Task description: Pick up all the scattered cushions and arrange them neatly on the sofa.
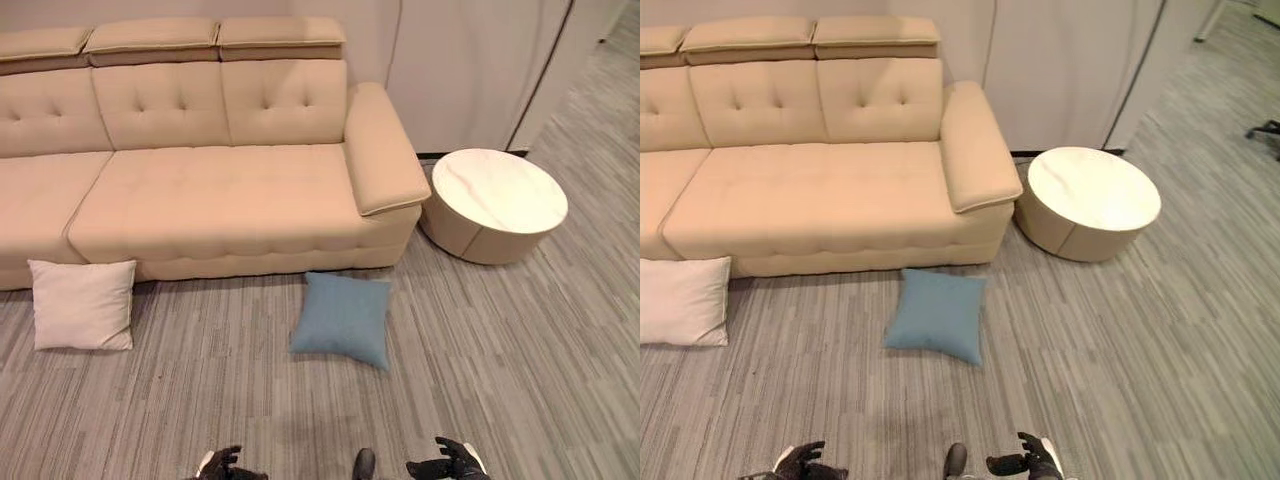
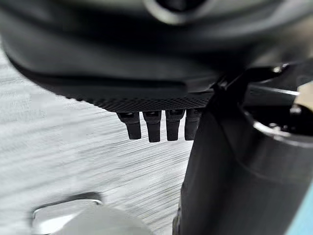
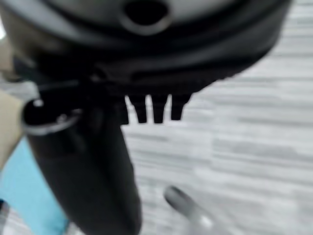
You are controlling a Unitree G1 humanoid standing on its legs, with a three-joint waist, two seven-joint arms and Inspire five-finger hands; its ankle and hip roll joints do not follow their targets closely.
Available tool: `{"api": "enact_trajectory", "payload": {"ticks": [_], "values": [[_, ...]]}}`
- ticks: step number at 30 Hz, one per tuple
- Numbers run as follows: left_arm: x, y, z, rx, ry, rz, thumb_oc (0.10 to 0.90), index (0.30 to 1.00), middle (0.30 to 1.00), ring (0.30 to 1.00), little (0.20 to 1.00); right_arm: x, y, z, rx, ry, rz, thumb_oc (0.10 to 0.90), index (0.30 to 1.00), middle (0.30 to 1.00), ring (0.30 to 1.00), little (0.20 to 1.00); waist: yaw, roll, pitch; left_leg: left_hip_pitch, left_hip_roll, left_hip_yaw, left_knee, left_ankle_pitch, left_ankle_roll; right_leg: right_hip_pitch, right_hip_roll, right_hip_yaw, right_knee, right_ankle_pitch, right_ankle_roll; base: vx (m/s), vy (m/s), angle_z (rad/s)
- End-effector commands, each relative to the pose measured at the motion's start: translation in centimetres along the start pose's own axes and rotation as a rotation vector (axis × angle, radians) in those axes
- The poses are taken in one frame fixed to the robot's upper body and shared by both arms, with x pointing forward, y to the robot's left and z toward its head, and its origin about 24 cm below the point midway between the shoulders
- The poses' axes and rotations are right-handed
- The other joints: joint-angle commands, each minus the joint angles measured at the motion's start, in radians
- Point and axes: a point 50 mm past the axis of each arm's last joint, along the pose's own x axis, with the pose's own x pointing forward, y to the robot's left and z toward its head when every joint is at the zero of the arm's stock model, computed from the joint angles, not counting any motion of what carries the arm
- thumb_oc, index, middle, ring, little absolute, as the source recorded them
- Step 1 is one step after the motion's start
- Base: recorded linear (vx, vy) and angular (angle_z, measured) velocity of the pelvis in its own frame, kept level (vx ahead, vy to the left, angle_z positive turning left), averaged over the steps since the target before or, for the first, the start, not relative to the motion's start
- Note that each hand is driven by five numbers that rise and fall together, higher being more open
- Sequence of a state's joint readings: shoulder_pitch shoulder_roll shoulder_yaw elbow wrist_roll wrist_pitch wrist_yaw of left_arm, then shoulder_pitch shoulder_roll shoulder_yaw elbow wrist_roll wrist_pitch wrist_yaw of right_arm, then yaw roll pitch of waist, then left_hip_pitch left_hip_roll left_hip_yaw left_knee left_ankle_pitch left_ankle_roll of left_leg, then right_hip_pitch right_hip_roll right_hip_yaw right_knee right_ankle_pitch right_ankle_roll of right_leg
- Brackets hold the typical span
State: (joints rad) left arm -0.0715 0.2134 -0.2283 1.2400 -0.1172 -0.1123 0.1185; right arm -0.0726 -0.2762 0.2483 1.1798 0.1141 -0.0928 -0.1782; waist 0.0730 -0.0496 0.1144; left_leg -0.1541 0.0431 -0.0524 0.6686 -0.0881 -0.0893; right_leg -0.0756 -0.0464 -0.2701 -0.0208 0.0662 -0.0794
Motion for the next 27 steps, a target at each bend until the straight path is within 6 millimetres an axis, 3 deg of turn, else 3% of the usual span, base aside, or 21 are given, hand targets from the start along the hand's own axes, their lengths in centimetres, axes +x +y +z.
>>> {"api": "enact_trajectory", "payload": {"ticks": [1, 3, 4, 7, 9, 14, 16, 17, 18, 21, 22, 24, 25, 27], "values": [[0.5, 0.1, 3.0, 0.038, -0.098, -0.016, 0.800, 0.900, 0.900, 0.900, 0.900, 0.3, -2.3, 1.5, 0.047, -0.067, -0.073, 0.800, 0.900, 0.900, 0.900, 0.900, -0.005, -0.010, 0.091, -0.014, 0.020, 0.027, -0.144, 0.068, 0.052, 0.035, -0.011, 0.044, 0.056, -0.103, 0.082, 0.17, -0.084, 0.06], [0.4, -0.1, 3.0, 0.051, -0.101, -0.028, 0.800, 0.900, 0.900, 0.900, 0.900, 0.3, -2.5, 1.2, 0.044, -0.059, -0.077, 0.800, 0.900, 0.900, 0.900, 0.900, -0.003, -0.011, 0.093, -0.045, 0.007, 0.045, -0.204, 0.036, 0.059, 0.059, -0.011, 0.045, 0.042, -0.117, 0.086, 0.24, -0.009, 0.00], [0.4, -0.3, 2.9, 0.063, -0.100, -0.034, 0.800, 0.900, 0.900, 0.900, 0.900, 0.3, -2.7, 0.9, 0.037, -0.053, -0.081, 0.800, 0.900, 0.900, 0.900, 0.900, 0.000, -0.010, 0.093, -0.067, -0.003, 0.075, -0.294, 0.007, 0.061, 0.083, -0.009, 0.039, 0.030, -0.131, 0.094, 0.30, 0.051, -0.07], [0.4, -0.2, 2.9, 0.071, -0.098, -0.034, 0.800, 0.900, 0.900, 0.900, 0.900, 0.2, -2.7, 0.7, 0.033, -0.050, -0.082, 0.800, 0.900, 0.900, 0.900, 0.900, 0.003, -0.006, 0.086, -0.086, -0.012, 0.088, -0.409, 0.045, 0.052, 0.105, -0.001, 0.040, 0.013, -0.139, 0.102, 0.19, 0.071, 0.08], [0.4, -0.2, 2.8, 0.080, -0.099, -0.036, 0.800, 0.900, 0.900, 0.900, 0.900, 0.2, -2.8, 0.5, 0.032, -0.045, -0.086, 0.800, 0.900, 0.900, 0.900, 0.900, 0.010, 0.001, 0.085, -0.113, -0.007, 0.105, -0.482, 0.107, 0.040, 0.134, 0.015, 0.042, 0.000, -0.153, 0.106, 0.22, 0.103, 0.07], [0.3, 0.1, 1.4, 0.073, -0.052, -0.032, 0.800, 0.900, 0.900, 0.900, 0.900, 0.0, -1.9, 0.1, 0.008, -0.035, -0.056, 0.800, 0.900, 0.900, 0.900, 0.900, 0.034, -0.008, 0.055, -0.084, -0.032, 0.087, -0.507, 0.094, 0.056, 0.171, 0.002, 0.068, 0.030, -0.174, 0.128, 0.23, 0.164, -0.27], [0.3, 0.6, 1.4, 0.069, -0.055, -0.025, 0.800, 0.900, 0.900, 0.900, 0.900, 0.1, -1.6, 0.5, 0.003, -0.047, -0.041, 0.800, 0.900, 0.900, 0.900, 0.900, 0.053, -0.017, 0.042, -0.054, -0.049, 0.092, -0.492, 0.056, 0.082, 0.164, -0.034, 0.074, 0.093, -0.175, 0.154, 0.26, 0.290, -0.20], [0.3, 1.1, 1.6, 0.075, -0.059, -0.017, 0.800, 0.900, 0.900, 0.900, 0.900, 0.2, -1.4, 0.9, 0.006, -0.055, -0.031, 0.800, 0.900, 0.900, 0.900, 0.900, 0.053, -0.015, 0.040, -0.015, -0.065, 0.094, -0.492, 0.021, 0.118, 0.109, -0.067, 0.073, 0.228, -0.152, 0.183, 0.15, 0.225, -0.22], [0.3, 1.1, 1.6, 0.075, -0.059, -0.017, 0.800, 0.900, 0.900, 0.900, 0.900, 0.2, -1.4, 0.9, 0.006, -0.055, -0.031, 0.800, 0.900, 0.900, 0.900, 0.900, 0.053, -0.015, 0.040, -0.015, -0.065, 0.094, -0.492, 0.021, 0.118, 0.109, -0.067, 0.074, 0.228, -0.152, 0.183, 0.13, 0.247, -0.24], [0.4, 1.7, 1.8, 0.074, -0.064, -0.001, 0.800, 0.900, 0.900, 0.900, 0.900, 0.3, -1.3, 1.8, 0.019, -0.080, -0.027, 0.800, 0.900, 0.900, 0.900, 0.900, 0.033, 0.002, 0.060, 0.020, -0.075, 0.087, -0.508, 0.015, 0.152, 0.017, -0.102, 0.084, 0.404, -0.044, 0.214, 0.05, 0.141, 0.07], [0.4, 1.8, 1.7, 0.074, -0.062, 0.002, 0.800, 0.900, 0.900, 0.900, 0.900, 0.3, -1.3, 1.9, 0.025, -0.086, -0.028, 0.800, 0.900, 0.900, 0.900, 0.900, 0.027, 0.011, 0.062, 0.033, -0.073, 0.080, -0.521, 0.013, 0.156, -0.006, -0.103, 0.086, 0.434, -0.041, 0.216, 0.14, 0.145, 0.11], [0.3, 1.9, 1.0, 0.080, -0.041, 0.006, 0.800, 0.900, 0.900, 0.900, 0.900, 0.3, -1.5, 1.7, 0.026, -0.080, -0.032, 0.800, 0.900, 0.900, 0.900, 0.900, 0.006, 0.028, 0.053, 0.101, -0.077, 0.059, -0.586, 0.012, 0.156, -0.041, -0.096, 0.064, 0.347, -0.084, 0.190, 0.23, 0.072, 0.24], [0.3, 1.9, 1.0, 0.080, -0.040, 0.006, 0.800, 0.900, 0.900, 0.900, 0.900, 0.3, -1.5, 1.7, 0.026, -0.080, -0.032, 0.800, 0.900, 0.900, 0.900, 0.900, 0.006, 0.029, 0.055, 0.104, -0.077, 0.058, -0.587, 0.012, 0.155, -0.038, -0.096, 0.063, 0.345, -0.084, 0.190, 0.22, -0.036, 0.41], [0.2, 1.7, 0.6, 0.080, -0.023, 0.004, 0.800, 0.900, 0.900, 0.900, 0.900, 0.3, -1.7, 1.8, 0.017, -0.081, -0.037, 0.800, 0.900, 0.900, 0.900, 0.900, -0.008, 0.023, 0.061, 0.139, -0.089, 0.040, -0.614, 0.006, 0.147, -0.072, -0.085, 0.050, 0.203, -0.055, 0.188, 0.17, -0.071, 0.33]]}}
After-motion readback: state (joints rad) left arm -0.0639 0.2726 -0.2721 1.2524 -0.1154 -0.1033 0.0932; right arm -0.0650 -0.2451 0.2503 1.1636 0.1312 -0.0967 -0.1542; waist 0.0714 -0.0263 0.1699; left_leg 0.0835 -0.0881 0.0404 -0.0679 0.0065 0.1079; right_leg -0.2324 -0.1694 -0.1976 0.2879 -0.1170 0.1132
